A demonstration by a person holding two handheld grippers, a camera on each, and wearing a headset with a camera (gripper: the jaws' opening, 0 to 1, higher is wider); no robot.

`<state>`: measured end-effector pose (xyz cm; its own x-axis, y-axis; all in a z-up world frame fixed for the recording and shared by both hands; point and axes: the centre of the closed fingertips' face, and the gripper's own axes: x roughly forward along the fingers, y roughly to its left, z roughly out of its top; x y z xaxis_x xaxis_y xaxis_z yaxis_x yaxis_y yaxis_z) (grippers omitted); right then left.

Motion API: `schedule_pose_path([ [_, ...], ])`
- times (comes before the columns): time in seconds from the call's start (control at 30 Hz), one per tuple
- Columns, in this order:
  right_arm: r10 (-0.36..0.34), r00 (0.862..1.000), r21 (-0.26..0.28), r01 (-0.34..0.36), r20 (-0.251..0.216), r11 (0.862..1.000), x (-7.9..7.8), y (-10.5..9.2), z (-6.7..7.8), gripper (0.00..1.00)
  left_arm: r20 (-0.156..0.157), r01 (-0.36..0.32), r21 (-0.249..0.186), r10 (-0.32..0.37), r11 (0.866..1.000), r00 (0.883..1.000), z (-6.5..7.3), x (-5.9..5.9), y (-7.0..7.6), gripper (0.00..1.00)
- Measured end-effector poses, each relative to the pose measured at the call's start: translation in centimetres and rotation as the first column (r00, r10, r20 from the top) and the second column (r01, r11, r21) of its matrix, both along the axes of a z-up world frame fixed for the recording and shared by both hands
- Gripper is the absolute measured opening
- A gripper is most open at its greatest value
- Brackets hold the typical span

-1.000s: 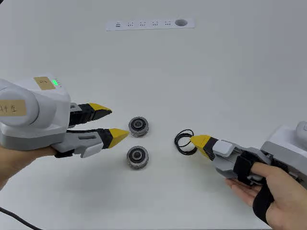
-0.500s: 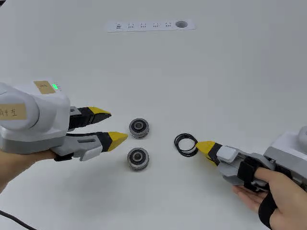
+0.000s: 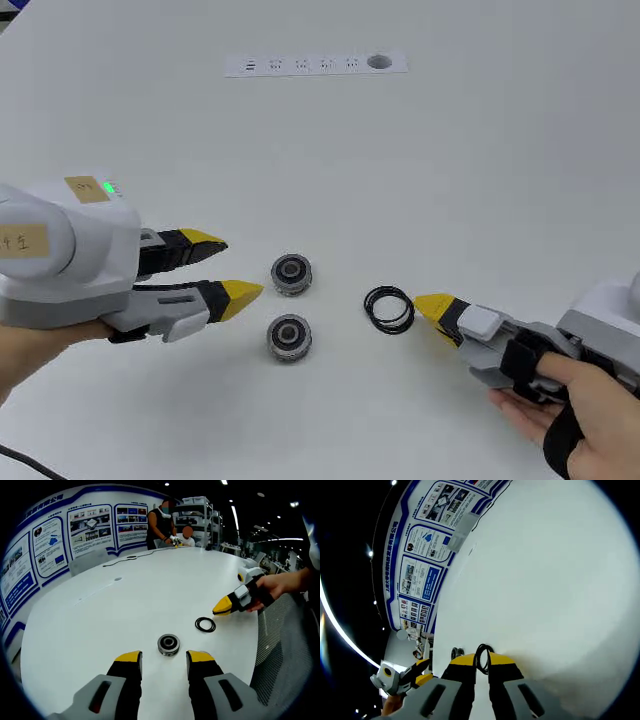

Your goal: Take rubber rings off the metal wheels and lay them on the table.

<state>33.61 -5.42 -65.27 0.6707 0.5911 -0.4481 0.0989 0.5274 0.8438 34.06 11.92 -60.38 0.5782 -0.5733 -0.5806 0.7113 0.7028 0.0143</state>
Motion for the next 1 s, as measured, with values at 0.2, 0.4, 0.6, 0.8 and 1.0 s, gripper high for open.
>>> schedule_pose_path([
  [0.2, 0.009, 0.998, -0.032, -0.007, 0.060, 0.999, 0.6, -0.9, 1.1, 0.12, 0.020, -0.046, -0.027, 0.046, 0.999, 0.999, 0.9, -0.1, 1.2, 0.38],
  [0.4, -0.028, 0.991, -0.054, 0.035, 0.127, 0.998, 1.4, -3.3, 2.6, 0.15, 0.042, -0.104, -0.063, 0.107, 0.993, 0.993, 1.8, -0.8, 2.2, 0.39],
  [0.6, -0.076, 0.975, -0.097, 0.098, 0.211, 0.990, 2.9, -7.0, 4.3, 0.18, 0.064, -0.146, -0.085, 0.152, 0.986, 0.986, 2.3, -1.7, 2.9, 0.40],
  [0.8, 0.008, 0.936, -0.218, 0.074, 0.352, 0.973, 3.3, -8.9, 6.2, 0.22, 0.080, -0.189, -0.116, 0.199, 0.975, 0.977, 2.7, -2.7, 3.6, 0.43],
  [1.0, 0.119, 0.912, -0.338, 0.023, 0.392, 0.941, 2.3, -9.7, 6.3, 0.27, 0.093, -0.234, -0.132, 0.247, 0.963, 0.965, 2.8, -3.8, 4.7, 0.46],
])
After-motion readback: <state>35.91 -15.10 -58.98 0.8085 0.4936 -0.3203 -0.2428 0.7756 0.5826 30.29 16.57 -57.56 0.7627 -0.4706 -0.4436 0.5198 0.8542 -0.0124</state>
